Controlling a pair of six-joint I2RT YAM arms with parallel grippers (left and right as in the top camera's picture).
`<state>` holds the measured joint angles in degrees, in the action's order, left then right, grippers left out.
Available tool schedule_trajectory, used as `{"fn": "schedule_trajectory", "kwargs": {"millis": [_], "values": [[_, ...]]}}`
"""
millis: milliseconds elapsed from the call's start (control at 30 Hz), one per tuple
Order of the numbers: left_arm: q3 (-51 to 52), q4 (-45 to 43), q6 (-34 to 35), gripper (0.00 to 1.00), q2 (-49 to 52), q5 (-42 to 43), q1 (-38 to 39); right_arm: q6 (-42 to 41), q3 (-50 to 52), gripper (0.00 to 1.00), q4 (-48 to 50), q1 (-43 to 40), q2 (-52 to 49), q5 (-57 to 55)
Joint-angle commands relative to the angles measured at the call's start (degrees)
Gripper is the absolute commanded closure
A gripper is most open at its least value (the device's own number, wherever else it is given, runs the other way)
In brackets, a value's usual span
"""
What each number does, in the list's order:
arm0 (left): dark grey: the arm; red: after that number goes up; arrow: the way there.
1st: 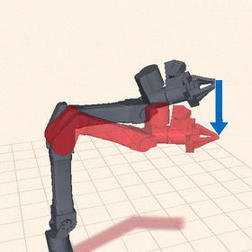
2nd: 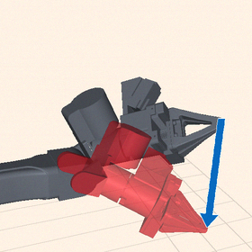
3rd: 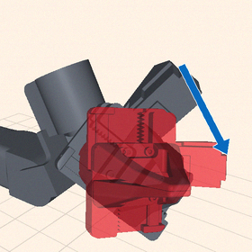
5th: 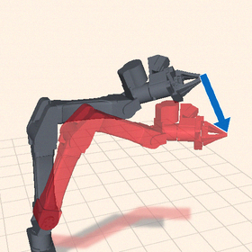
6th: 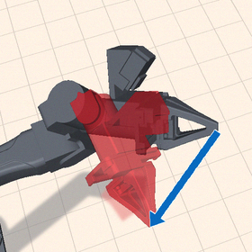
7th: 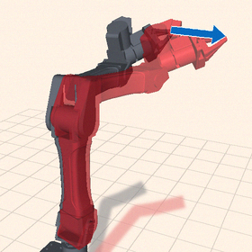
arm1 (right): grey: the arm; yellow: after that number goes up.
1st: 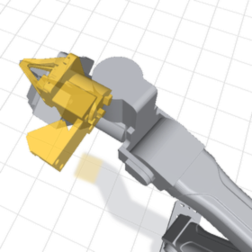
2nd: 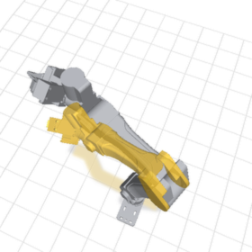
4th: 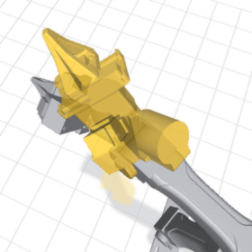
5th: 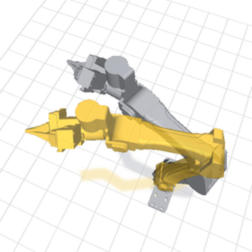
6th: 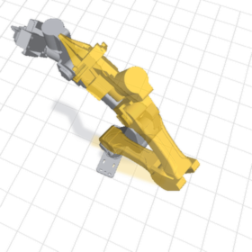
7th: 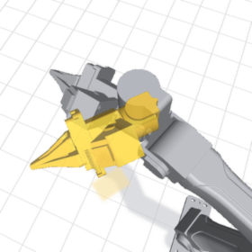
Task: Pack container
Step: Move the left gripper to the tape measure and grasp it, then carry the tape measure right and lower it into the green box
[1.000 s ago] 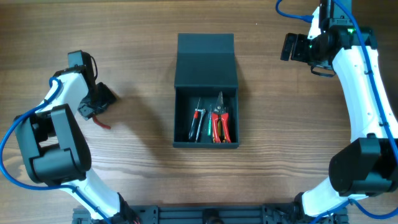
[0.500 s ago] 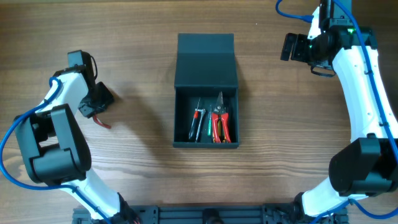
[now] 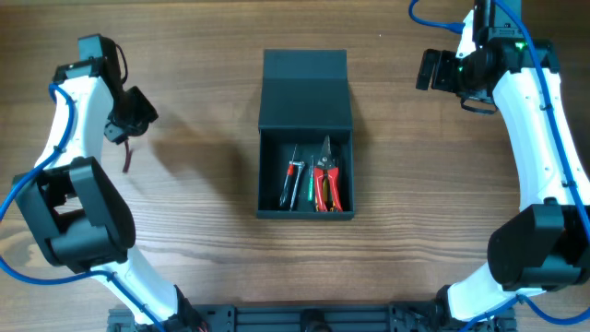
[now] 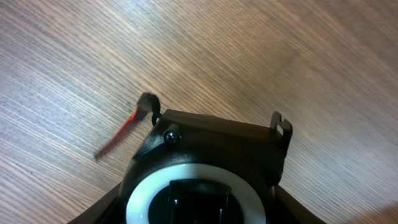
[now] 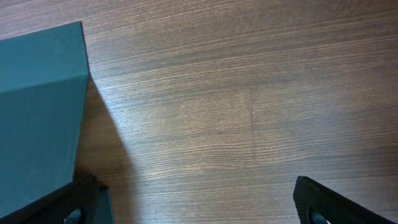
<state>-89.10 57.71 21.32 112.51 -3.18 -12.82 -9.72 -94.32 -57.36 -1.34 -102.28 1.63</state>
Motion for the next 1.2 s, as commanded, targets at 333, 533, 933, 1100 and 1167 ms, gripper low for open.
{"fn": "schedule_trajectory", "kwargs": {"millis": [333,533,933,1100,1167], "values": [[-8.7,6.4,0.5,0.47,-10.8,2.1,21.0,0.7,-1.0,0.00,0.2,-0.1,-0.6,-0.6],[-8.7,9.3,2.5,0.47,-11.5,2.1,41.3,0.7,-1.0,0.00,0.2,-0.1,-0.6,-0.6],[-6.8,16.3,6.5,0.47,-11.5,1.2,55.2,0.7,-1.0,0.00,0.2,-0.1,-0.6,-0.6],[-0.3,15.5,9.2,0.47,-11.5,1.2,55.2,0.7,-1.0,0.00,0.2,-0.1,-0.6,-0.6],[2.2,13.8,9.2,0.47,-11.5,1.2,55.2,0.7,-1.0,0.00,0.2,-0.1,-0.6,-0.6]]}}
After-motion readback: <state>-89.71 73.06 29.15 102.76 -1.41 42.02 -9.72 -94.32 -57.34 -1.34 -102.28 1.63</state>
